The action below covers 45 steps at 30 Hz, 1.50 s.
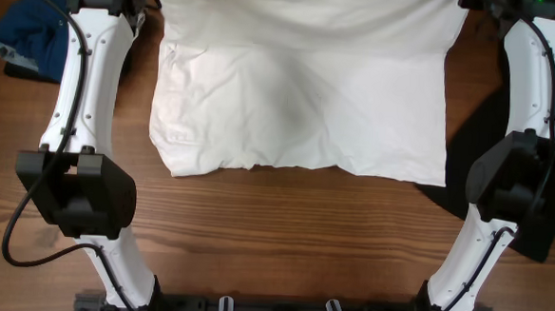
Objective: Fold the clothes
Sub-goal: 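Release the shirt and move both grippers to its top corners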
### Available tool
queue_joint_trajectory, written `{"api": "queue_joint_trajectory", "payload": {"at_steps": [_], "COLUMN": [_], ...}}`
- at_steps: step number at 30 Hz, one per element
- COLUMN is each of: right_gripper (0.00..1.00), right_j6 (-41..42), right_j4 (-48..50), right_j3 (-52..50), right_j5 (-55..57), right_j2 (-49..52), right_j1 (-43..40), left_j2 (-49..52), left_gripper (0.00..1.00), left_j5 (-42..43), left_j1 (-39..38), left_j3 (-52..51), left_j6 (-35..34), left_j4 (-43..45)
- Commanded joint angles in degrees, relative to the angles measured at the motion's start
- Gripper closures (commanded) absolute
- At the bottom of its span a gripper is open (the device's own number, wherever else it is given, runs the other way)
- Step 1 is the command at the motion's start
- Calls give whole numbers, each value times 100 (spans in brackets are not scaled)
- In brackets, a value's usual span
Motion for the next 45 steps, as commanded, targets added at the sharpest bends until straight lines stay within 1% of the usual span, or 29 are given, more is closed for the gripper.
{"api": "queue_joint_trajectory", "payload": {"at_steps": [1,3,5,8,11,15,21,25,27,30,31,32,33,34,35,36,37,38,39,40,42,45], "right_gripper": [95,96,96,96,96,96,96,96,96,95,96,96,94,66,46,36,25,19,18,17,16,17], "right_j6": [-103,81,87,83,85,83,96,214,212,243,254,256,256,258,256,260,284,363,363,361,361,365], "right_j4": [-455,-901,-1338,-2068,-2428,-2459,-2470,-2452,-2330,-2197,-2135,-2142,-2157,-2164,-2188,-2201,-2205,-2236,-2321,-2465,-2664,-3001], "right_j3": [17,17,17,9,-133,-249,-251,-680,-1051,-1287,-1364,-1375,-1381,-1388,-1386,-1386,-1386,-1349,-1272,-1132,-986,-975], "right_j5": [101,68,-291,-424,-470,-470,-468,-468,-468,-468,-468,-468,-468,-468,-470,-470,-468,-470,-476,-586,-874,-1196], "right_j2": [35,35,35,35,44,44,46,46,46,46,46,46,46,46,46,46,44,31,28,-7,-184,-826], "right_j1": [-109,-225,-352,-466,-461,-461,-463,-461,-463,-463,-463,-463,-463,-463,-463,-463,-463,-463,-463,-463,-463,-452], "left_j2": [2,2,2,2,2,13,328,638,721,721,721,721,721,721,721,721,721,719,691,640,396,-343], "left_gripper": [96,96,96,96,96,96,96,96,96,96,96,92,80,63,54,44,34,32,31,31,28,24], "left_j5": [-297,-474,-516,-509,-507,-179,79,96,96,94,92,92,92,92,92,90,70,28,33,33,37,35], "left_j1": [33,72,153,297,332,326,249,190,190,190,190,192,192,192,192,192,197,212,247,280,332,319], "left_j3": [44,44,44,44,44,15,-61,-61,-61,-61,-61,-61,-61,-61,-61,-61,-61,-59,-57,-39,28,37], "left_j6": [116,116,114,70,68,70,72,72,72,72,74,74,74,74,74,83,120,120,118,118,114,111], "left_j4": [-605,-1047,-1434,-2009,-2441,-2918,-3233,-3491,-3510,-3506,-3508,-3508,-3508,-3508,-3510,-3508,-3504,-3436,-3383,-3377,-3403,-3724]}}
